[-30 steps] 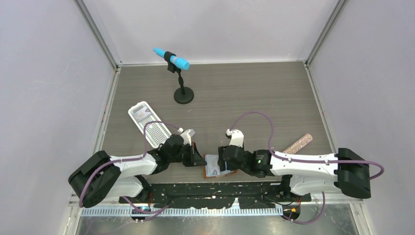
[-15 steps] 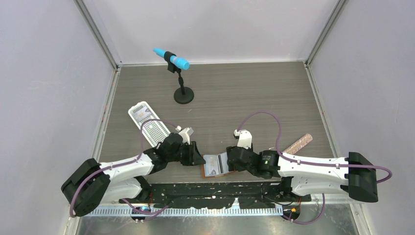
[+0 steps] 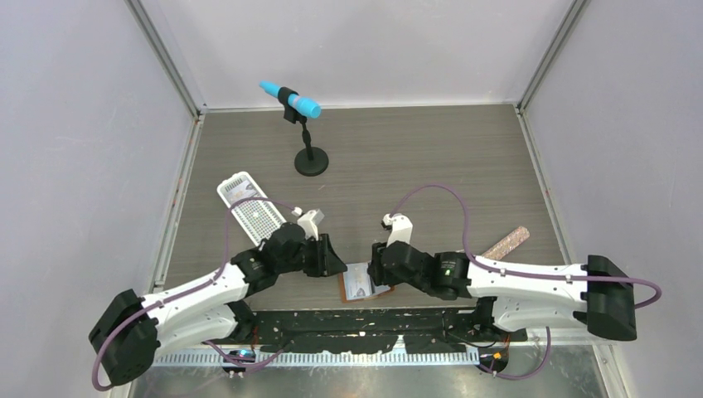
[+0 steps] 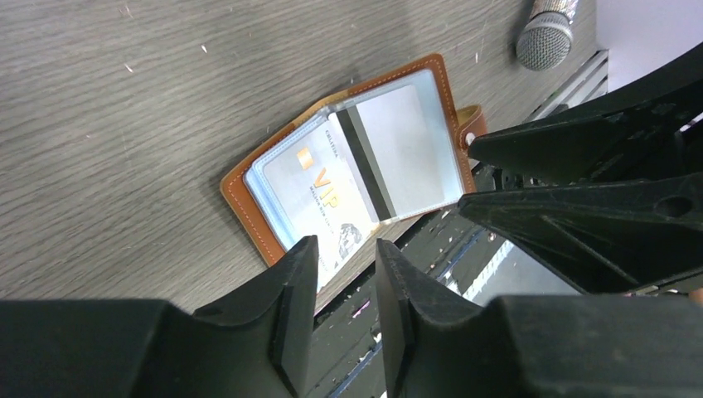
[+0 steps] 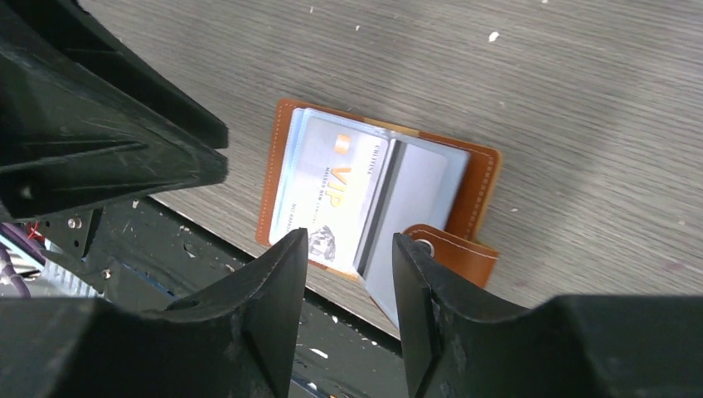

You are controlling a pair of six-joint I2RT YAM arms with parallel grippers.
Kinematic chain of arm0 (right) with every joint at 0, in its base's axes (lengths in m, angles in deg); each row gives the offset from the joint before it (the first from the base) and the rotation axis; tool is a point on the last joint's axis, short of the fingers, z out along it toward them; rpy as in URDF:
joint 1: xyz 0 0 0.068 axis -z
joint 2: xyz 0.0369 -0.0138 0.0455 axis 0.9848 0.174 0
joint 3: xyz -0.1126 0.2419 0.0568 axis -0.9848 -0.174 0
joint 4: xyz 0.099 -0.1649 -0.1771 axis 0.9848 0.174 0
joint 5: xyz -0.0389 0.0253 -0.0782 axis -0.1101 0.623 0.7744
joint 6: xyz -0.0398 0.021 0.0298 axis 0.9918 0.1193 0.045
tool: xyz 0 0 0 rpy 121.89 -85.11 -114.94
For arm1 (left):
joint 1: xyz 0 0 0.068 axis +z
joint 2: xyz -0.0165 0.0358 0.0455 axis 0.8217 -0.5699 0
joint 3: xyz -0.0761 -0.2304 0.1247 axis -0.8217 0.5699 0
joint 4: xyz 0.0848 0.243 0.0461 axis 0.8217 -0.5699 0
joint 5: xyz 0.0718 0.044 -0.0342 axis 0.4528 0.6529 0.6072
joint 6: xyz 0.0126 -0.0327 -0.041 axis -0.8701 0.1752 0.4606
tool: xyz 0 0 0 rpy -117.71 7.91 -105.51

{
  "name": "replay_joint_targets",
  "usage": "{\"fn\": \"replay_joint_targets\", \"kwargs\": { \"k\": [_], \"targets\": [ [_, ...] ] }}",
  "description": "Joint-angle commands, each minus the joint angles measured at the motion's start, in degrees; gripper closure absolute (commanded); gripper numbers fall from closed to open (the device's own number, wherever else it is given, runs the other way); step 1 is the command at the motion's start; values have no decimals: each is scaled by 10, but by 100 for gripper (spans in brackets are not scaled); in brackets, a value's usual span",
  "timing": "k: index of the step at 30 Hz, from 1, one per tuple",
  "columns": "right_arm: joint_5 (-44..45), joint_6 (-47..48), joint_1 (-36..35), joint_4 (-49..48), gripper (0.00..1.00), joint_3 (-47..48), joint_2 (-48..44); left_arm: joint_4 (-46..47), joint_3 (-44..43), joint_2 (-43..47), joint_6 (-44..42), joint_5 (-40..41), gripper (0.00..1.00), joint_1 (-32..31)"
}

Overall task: Take the credit cards out of the card holder
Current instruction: Remove the credit card from the card holder.

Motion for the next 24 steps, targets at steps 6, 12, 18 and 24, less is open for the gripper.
{"fn": "replay_joint_targets", "kwargs": {
  "k": [6,12,18,24],
  "targets": [
    [-33,11,2,-82,52,33,67,97,-5,-92,19,-16,72,-35],
    [-21,5,19,-103,56,-8,75,144,7,-128,30,-21,73,-38],
    [-16,0,40,-118,62,-60,71,171,5,-171,31,-23,74,-40],
    [-12,-18,45,-130,66,-105,65,188,-1,-222,15,-18,75,-41]
  ]
}}
